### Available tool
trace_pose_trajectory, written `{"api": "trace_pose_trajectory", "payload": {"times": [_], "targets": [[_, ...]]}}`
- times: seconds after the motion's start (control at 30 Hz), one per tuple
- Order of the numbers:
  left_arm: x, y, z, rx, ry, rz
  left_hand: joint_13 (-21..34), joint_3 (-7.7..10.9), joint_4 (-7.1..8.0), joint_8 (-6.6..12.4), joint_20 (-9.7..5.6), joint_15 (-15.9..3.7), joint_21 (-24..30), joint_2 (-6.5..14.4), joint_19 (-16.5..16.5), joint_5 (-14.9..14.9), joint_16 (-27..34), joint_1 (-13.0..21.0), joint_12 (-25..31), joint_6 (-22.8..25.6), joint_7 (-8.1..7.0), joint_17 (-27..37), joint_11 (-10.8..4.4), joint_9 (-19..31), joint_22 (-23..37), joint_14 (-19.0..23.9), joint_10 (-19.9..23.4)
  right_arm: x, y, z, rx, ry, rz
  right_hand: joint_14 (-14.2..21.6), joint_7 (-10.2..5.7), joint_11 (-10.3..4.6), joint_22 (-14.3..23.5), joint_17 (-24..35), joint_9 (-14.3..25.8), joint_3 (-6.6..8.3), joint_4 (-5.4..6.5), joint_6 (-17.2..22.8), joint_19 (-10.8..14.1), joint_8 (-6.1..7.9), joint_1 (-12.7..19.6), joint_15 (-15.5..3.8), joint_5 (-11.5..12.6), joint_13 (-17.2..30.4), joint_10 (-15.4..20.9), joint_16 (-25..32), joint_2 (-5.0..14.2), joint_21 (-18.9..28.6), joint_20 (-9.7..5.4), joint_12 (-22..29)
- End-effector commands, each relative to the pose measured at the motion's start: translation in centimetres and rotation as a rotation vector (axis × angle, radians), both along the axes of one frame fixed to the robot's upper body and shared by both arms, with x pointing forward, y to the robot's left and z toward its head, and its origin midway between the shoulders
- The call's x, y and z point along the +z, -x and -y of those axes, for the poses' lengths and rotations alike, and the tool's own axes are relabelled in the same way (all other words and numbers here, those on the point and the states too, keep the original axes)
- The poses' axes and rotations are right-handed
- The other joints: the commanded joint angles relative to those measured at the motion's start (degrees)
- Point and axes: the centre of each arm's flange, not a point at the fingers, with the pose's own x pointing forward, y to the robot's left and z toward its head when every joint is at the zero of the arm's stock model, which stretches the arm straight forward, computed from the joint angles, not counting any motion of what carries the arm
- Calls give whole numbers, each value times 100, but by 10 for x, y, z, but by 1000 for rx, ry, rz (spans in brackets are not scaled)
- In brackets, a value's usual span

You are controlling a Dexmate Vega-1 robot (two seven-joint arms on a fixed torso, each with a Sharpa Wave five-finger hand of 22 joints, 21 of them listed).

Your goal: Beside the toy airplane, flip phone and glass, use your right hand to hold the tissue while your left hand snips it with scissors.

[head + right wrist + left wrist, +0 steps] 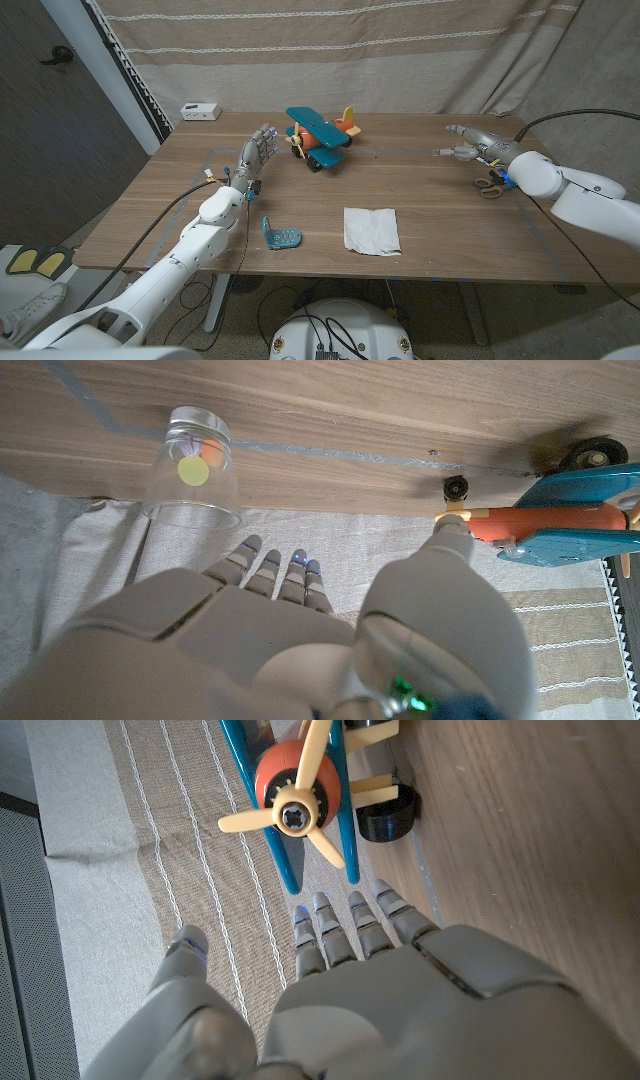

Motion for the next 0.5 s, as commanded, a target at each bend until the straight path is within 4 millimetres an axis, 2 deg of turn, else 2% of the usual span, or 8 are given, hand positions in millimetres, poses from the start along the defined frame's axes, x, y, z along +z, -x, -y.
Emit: {"api": "trace_pose_trajectory", "payload": {"times": [0.03, 0.5], "targets": [[-3, 3, 2, 1, 5, 0, 22, -10, 13, 32, -303, -826, 20, -11, -17, 12, 6, 73, 26, 65, -1, 19, 29, 25, 14, 46, 65, -2, 8, 8, -17, 7, 27, 67, -2, -7, 6, 7, 34, -12, -28, 79, 81, 55, 75, -356, 8, 33, 59, 53, -1, 57, -9, 40], [-8, 6, 5, -2, 9, -1, 24, -13, 14, 38, -305, -827, 22, -12, -9, 14, 3, 76, 24, 104, 7, 20, 14, 26, 14, 57, 94, -4, 17, 13, -42, 27, 14, 140, -42, -6, 10, 9, 38, -2, -50, 122, 190, 62, 140, -406, 22, 37, 112, 51, 21, 76, -67, 56]]}}
